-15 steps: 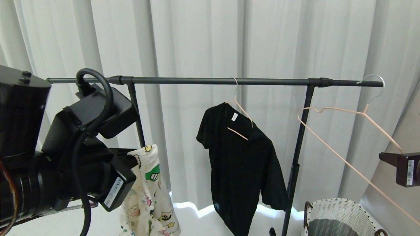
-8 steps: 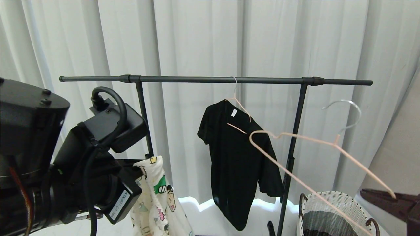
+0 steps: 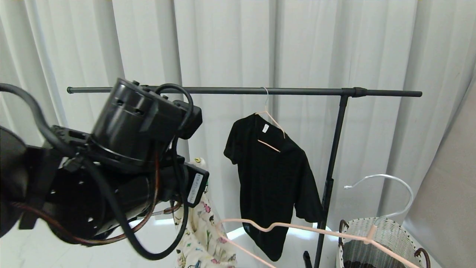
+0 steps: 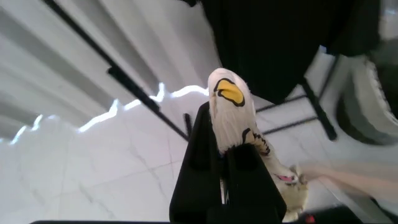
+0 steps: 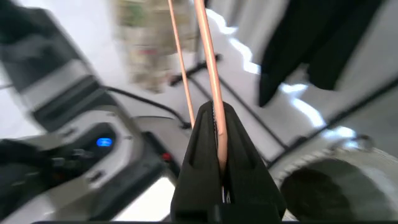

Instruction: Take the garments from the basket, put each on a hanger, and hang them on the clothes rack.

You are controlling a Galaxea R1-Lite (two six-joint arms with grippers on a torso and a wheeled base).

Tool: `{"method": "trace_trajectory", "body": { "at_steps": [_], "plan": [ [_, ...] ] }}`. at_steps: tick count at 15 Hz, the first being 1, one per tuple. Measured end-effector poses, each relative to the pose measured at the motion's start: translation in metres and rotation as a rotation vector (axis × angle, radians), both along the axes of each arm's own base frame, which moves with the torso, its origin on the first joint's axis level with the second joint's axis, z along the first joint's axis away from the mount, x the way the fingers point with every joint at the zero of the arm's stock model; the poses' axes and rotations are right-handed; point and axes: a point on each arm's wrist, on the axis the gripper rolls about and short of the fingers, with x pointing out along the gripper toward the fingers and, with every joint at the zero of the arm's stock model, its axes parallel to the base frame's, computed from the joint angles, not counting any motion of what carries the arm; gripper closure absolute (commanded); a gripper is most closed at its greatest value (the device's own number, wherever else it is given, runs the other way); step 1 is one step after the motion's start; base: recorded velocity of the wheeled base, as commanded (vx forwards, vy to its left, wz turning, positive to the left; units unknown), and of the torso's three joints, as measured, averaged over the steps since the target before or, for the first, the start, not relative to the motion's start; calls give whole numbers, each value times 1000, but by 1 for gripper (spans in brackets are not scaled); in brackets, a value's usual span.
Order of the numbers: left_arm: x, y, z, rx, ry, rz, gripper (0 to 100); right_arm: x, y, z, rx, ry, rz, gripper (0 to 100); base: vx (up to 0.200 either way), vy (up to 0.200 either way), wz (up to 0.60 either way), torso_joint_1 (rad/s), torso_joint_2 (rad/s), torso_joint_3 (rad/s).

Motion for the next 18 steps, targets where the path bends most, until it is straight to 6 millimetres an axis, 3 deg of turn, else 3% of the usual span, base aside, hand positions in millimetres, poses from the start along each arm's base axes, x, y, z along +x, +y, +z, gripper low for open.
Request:
{"method": "trace_trajectory", "body": {
  "at_steps": [7, 18],
  "plan": [
    [16, -14, -13, 4, 36, 36, 100, 16, 26, 3, 116, 54, -54, 100, 0, 0, 0, 0, 0, 0],
    [17, -17, -9, -74, 22, 102, 100, 54, 76, -5, 183, 43, -183, 100, 0, 0, 0, 0, 0, 0]
  ]
}}
